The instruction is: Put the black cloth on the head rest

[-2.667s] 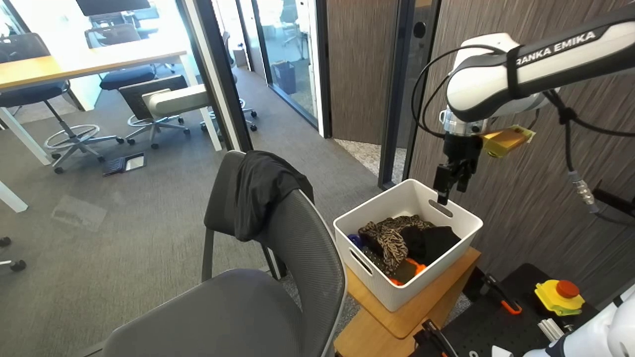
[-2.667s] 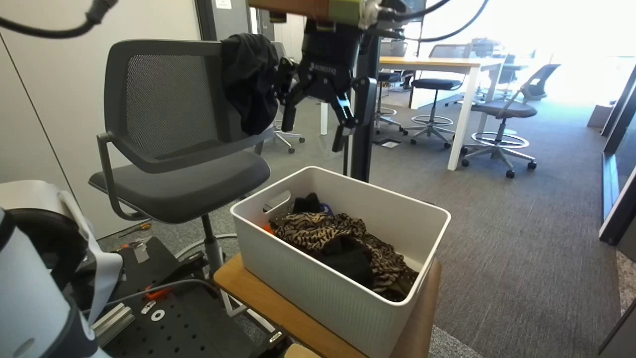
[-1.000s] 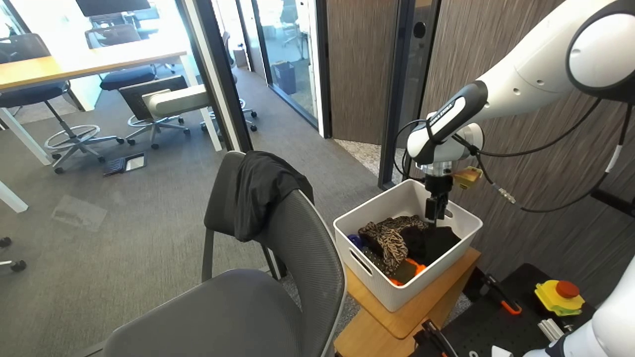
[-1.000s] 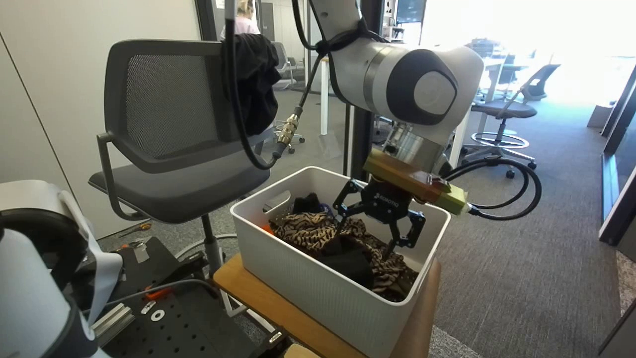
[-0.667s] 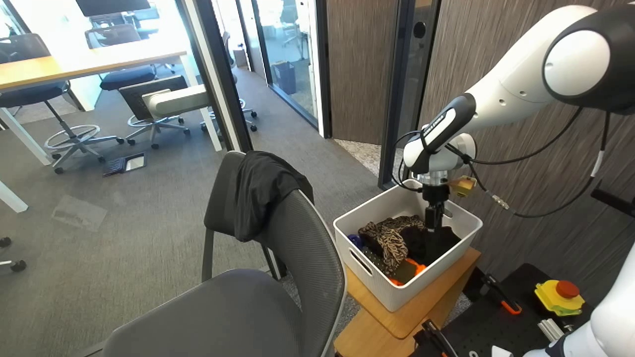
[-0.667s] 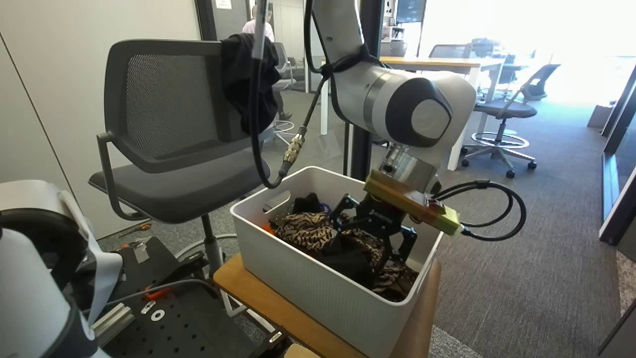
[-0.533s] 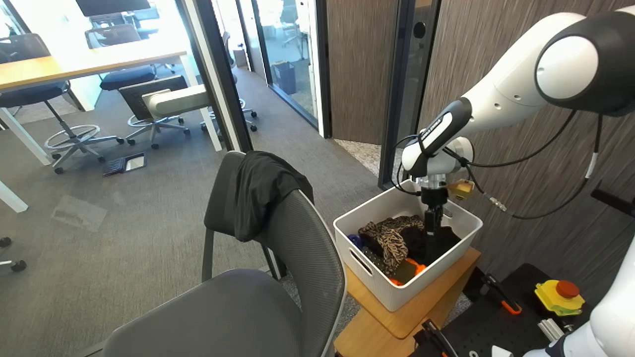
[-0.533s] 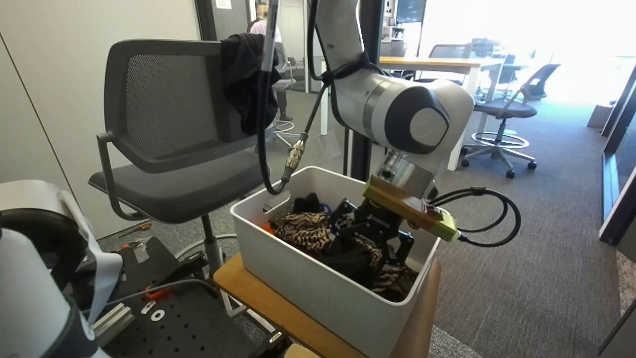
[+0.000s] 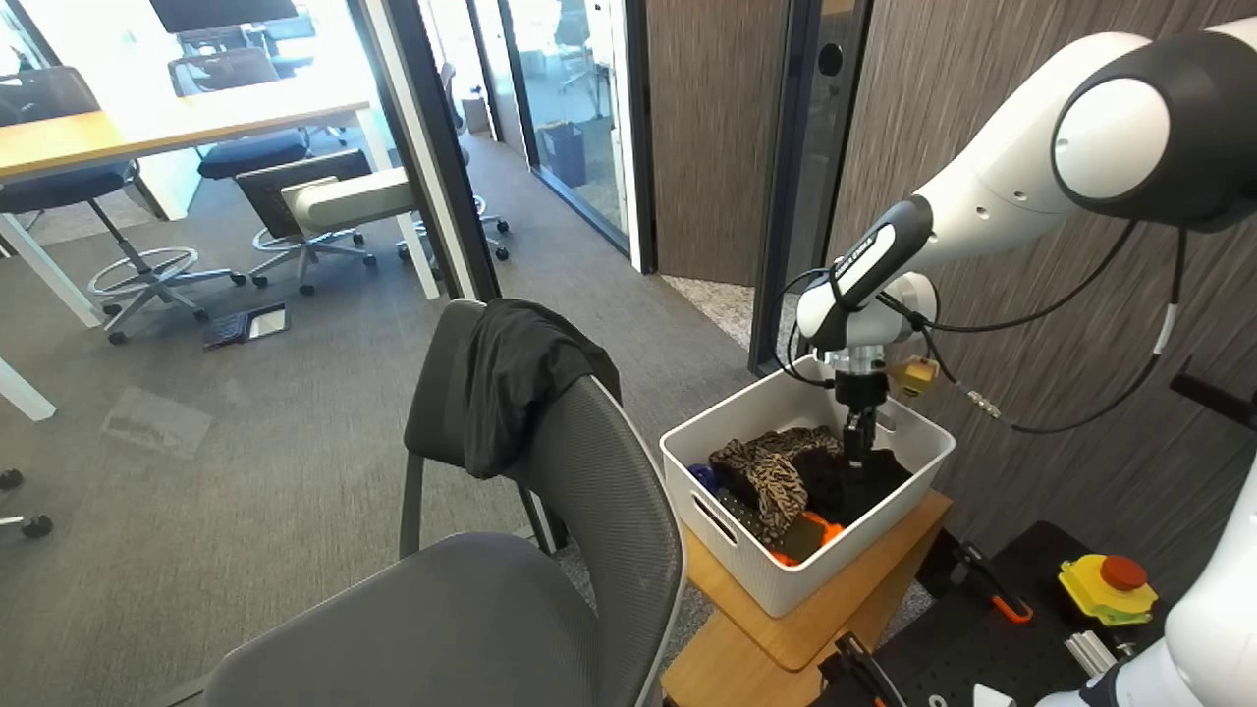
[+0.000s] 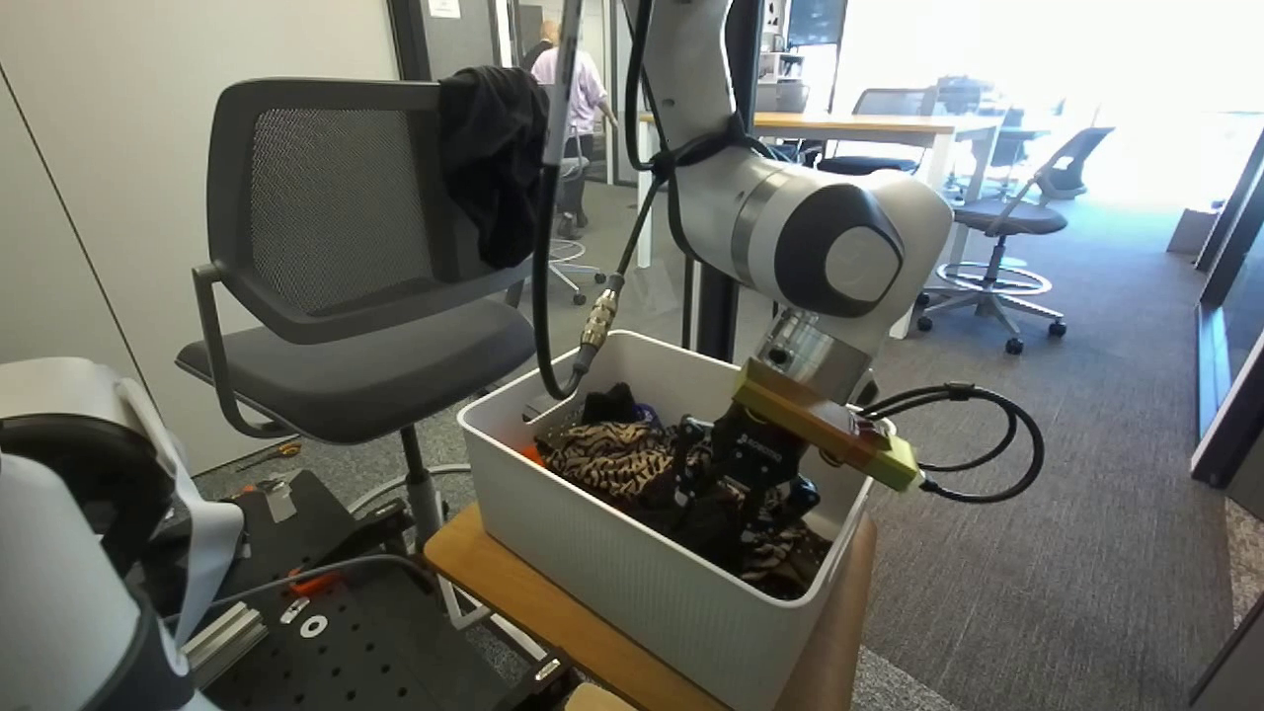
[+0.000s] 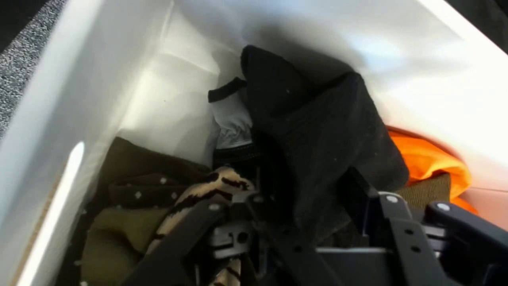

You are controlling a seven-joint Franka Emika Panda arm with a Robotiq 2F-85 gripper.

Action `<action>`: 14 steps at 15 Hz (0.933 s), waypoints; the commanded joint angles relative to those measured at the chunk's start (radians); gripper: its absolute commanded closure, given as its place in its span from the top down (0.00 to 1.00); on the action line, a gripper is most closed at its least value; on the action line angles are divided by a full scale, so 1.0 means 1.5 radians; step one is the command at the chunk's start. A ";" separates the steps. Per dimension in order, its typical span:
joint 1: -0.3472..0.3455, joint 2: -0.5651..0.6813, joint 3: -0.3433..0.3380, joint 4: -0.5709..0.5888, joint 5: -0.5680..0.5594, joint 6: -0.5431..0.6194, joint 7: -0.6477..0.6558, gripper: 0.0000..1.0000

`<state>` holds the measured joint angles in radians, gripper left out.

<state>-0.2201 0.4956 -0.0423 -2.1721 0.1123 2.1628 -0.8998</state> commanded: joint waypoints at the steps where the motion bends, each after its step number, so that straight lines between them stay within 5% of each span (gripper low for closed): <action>1: -0.015 -0.006 0.011 0.014 -0.002 -0.024 -0.010 0.19; 6: -0.023 -0.022 0.011 0.025 0.027 -0.097 0.008 0.03; 14: -0.016 -0.170 0.021 0.009 0.129 -0.306 -0.020 0.05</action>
<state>-0.2465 0.3648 -0.0251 -2.1346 0.2569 1.8023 -0.9000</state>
